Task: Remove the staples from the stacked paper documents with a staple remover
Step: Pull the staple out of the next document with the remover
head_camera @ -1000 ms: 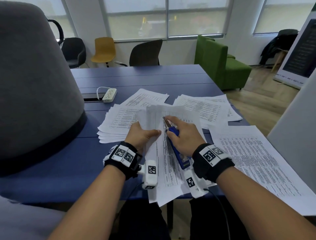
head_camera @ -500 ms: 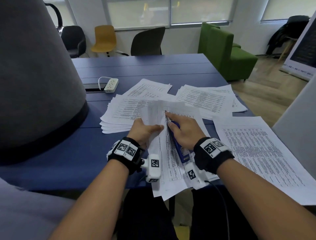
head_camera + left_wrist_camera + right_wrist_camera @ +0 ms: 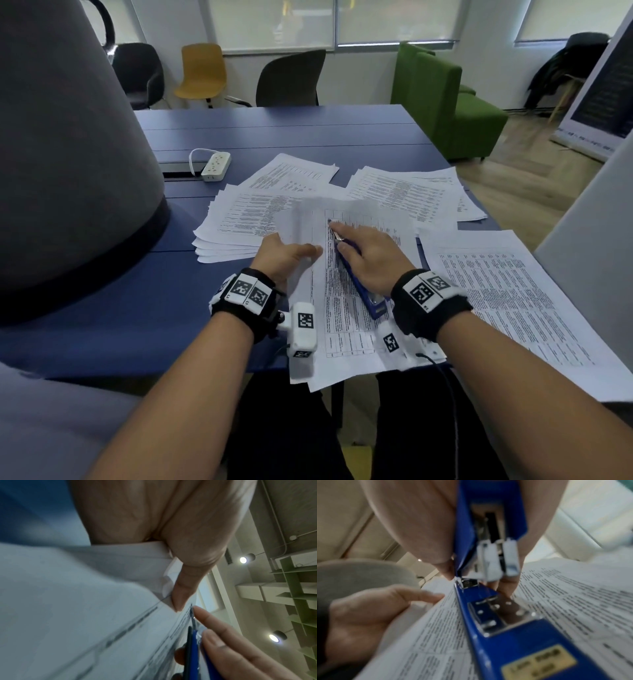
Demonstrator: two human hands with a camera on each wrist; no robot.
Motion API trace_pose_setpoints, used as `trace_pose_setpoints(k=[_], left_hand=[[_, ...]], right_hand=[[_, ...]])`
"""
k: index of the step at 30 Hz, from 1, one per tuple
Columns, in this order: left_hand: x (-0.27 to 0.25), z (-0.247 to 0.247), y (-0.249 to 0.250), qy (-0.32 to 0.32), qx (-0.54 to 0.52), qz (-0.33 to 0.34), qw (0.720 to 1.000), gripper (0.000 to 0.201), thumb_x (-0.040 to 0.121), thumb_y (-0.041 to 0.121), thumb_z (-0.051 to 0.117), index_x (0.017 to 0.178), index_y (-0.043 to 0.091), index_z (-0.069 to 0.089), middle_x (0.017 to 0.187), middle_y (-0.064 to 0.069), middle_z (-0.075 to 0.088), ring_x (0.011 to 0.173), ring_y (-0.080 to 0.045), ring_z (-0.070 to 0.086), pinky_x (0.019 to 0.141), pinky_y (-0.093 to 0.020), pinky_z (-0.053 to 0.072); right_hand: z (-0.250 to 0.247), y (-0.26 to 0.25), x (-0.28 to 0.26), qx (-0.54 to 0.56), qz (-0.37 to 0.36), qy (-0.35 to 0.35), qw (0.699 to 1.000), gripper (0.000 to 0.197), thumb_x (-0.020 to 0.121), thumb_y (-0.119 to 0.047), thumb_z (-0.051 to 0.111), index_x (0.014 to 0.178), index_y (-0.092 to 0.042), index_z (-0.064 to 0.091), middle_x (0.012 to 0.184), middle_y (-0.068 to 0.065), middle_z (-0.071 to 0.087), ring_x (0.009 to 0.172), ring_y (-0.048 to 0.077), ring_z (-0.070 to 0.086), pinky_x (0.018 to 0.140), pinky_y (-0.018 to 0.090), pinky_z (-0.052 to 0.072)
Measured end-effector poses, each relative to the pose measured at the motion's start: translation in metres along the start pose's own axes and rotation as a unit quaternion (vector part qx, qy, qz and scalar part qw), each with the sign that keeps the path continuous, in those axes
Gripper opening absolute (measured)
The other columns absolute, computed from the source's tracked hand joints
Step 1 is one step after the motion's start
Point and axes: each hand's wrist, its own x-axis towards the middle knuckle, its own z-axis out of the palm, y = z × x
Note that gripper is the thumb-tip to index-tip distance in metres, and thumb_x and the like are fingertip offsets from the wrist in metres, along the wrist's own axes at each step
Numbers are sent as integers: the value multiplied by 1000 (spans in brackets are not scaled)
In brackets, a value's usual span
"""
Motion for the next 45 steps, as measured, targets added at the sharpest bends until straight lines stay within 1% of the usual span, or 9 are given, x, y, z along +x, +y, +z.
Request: trace_pose_setpoints(k=[6,11,15,25,30,33,37,41,45], left_hand=[[19,0,43,79,112,54,989,56,65,12,93,116,3,70,107,-15,75,90,-25,75,78,-33,60],[29,11,89,15,473,124,872,28,80,41,85,102,27,76,90,8,74,85,-6,69,68,-18,49],[37,15,92,-92,567,101,812,32,88,47,75,109,23,77,102,-2,76,93,-16,68,88,-31,53],[21,10,73,-110,313,41,942,14,99,4,63,86,-1,65,57,6,67,51,-2,62,54,-16,49],[17,6,71,-99,250,20,963,26,102,11,60,116,-11,64,103,-23,70,88,-29,67,94,-45,54],[20,3,71,-91,239,15,966,28,99,16,64,114,-7,69,111,-28,70,96,-33,65,100,-52,51],[23,0,77,-97,260,-15,961,48,84,32,77,108,-8,69,100,-25,65,92,-34,57,87,-47,45],[13,6,87,-118,291,-4,949,19,102,11,59,92,-3,67,66,-5,71,62,-16,66,59,-20,53],[5,8,92,-123,302,11,945,21,105,7,52,87,0,62,53,2,65,46,-8,60,43,-15,46]], right_hand=[[3,-2,-1,-120,-28,-6,992,47,104,-32,40,150,-32,40,97,3,47,81,23,51,76,41,52],[1,-6,-3,-168,-39,-10,985,47,104,-37,36,151,-35,33,99,2,44,75,23,53,69,44,54],[-2,-11,-3,-142,-60,17,988,46,101,-32,43,147,-33,38,97,3,44,73,26,53,67,44,54],[8,-15,-4,-49,-61,56,995,44,99,-25,48,143,-25,49,97,4,51,83,25,53,76,41,51],[9,-18,1,-15,-67,71,995,44,100,-26,49,144,-25,49,105,6,60,96,25,57,90,38,47],[11,-20,0,-14,-74,72,995,44,100,-24,50,144,-23,50,104,7,61,95,25,58,90,36,47],[9,-25,-1,-21,-76,84,993,44,99,-24,51,142,-23,51,100,8,59,90,24,57,84,34,47],[10,-27,2,-21,-81,88,993,43,98,-25,51,141,-23,51,98,9,59,88,26,58,81,36,49],[11,-31,7,-6,-87,95,992,39,98,-26,53,138,-23,54,100,4,64,91,22,60,84,34,48]])
